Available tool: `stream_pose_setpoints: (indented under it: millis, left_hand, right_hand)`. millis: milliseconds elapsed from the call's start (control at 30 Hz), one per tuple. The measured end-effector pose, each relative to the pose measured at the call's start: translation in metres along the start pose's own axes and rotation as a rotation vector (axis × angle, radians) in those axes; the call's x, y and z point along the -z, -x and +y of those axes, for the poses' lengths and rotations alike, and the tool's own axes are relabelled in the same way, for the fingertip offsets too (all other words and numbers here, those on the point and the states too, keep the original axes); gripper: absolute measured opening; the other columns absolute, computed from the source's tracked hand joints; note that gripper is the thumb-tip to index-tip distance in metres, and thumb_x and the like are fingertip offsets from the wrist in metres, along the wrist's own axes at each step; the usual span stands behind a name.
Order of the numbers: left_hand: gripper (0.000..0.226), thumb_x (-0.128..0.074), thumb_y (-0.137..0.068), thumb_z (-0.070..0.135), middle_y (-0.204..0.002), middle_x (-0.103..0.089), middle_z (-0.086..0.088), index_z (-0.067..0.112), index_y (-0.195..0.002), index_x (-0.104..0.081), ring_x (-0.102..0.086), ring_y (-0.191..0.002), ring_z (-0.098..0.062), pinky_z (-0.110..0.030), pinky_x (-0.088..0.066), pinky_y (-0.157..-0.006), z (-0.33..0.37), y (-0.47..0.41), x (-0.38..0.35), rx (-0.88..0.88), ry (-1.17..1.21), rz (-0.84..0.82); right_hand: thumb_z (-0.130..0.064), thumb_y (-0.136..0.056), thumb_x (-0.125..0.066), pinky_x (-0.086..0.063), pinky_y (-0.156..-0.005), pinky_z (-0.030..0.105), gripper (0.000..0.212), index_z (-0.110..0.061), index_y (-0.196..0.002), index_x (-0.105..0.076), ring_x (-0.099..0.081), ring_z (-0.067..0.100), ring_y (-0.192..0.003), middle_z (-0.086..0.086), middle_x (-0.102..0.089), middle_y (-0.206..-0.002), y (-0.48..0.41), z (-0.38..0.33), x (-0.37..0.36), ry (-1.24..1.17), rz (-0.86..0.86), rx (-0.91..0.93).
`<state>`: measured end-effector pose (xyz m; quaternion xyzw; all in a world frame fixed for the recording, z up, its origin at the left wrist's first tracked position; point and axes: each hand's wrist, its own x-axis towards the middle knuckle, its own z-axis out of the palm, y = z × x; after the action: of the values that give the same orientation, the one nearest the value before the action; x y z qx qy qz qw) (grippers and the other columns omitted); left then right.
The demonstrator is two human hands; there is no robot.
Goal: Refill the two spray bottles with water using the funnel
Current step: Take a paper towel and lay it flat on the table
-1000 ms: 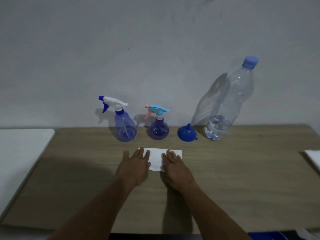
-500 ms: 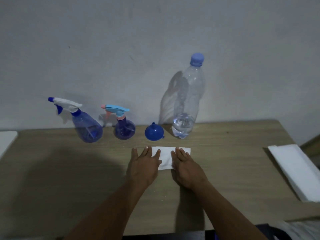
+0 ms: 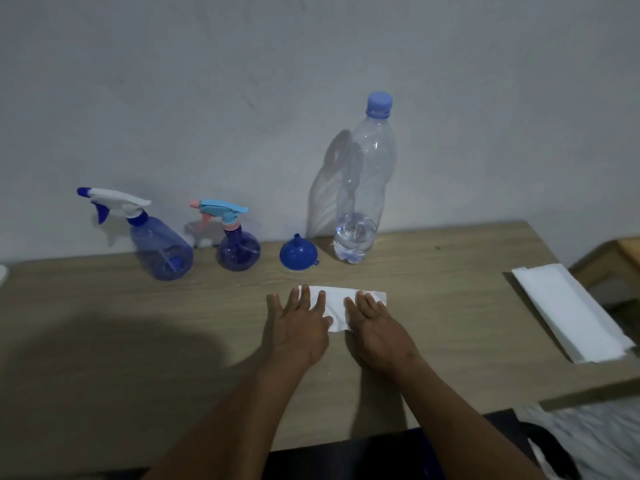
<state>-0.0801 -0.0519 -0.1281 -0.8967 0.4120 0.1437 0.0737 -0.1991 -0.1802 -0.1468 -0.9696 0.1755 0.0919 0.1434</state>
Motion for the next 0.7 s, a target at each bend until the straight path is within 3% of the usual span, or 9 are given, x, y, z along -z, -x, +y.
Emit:
stream_pose_setpoints:
  millis: [167,300,700]
  left_hand:
    - [0.059,-0.019,-0.103,0.047,-0.165,0.008,-0.003,0.032,-0.156,0.002,0.010,-0.151,-0.027,-0.067,0.003,-0.113,-0.069,0.036,-0.014,0.009,0.055,-0.015]
    - [0.060,-0.019,-0.102,0.050,-0.165,0.008,0.000,0.035,-0.155,0.003,0.010,-0.151,-0.030,-0.068,0.003,-0.113,-0.140,0.059,-0.023,0.022,0.076,-0.008]
    - [0.061,-0.018,-0.099,0.058,-0.165,0.005,0.003,0.041,-0.154,0.002,0.005,-0.151,-0.032,-0.070,-0.001,-0.112,-0.316,0.119,-0.056,0.148,0.082,-0.022]
  right_hand:
    - [-0.047,-0.096,-0.006,0.003,-0.123,0.036,0.075,-0.005,-0.159,-0.002,0.000,0.029,-0.156,0.018,0.000,-0.167,-0.001,-0.074,-0.025,0.001,-0.025,-0.016]
    - [-0.034,-0.107,-0.030,0.000,-0.125,0.040,0.067,-0.005,-0.159,0.002,0.002,0.030,-0.156,0.019,0.004,-0.167,-0.017,-0.147,-0.039,-0.012,-0.022,-0.015]
    - [-0.032,-0.108,-0.029,0.005,-0.123,0.040,0.063,-0.012,-0.160,-0.001,0.003,0.032,-0.156,0.019,0.003,-0.167,-0.066,-0.315,-0.083,0.043,-0.005,0.131]
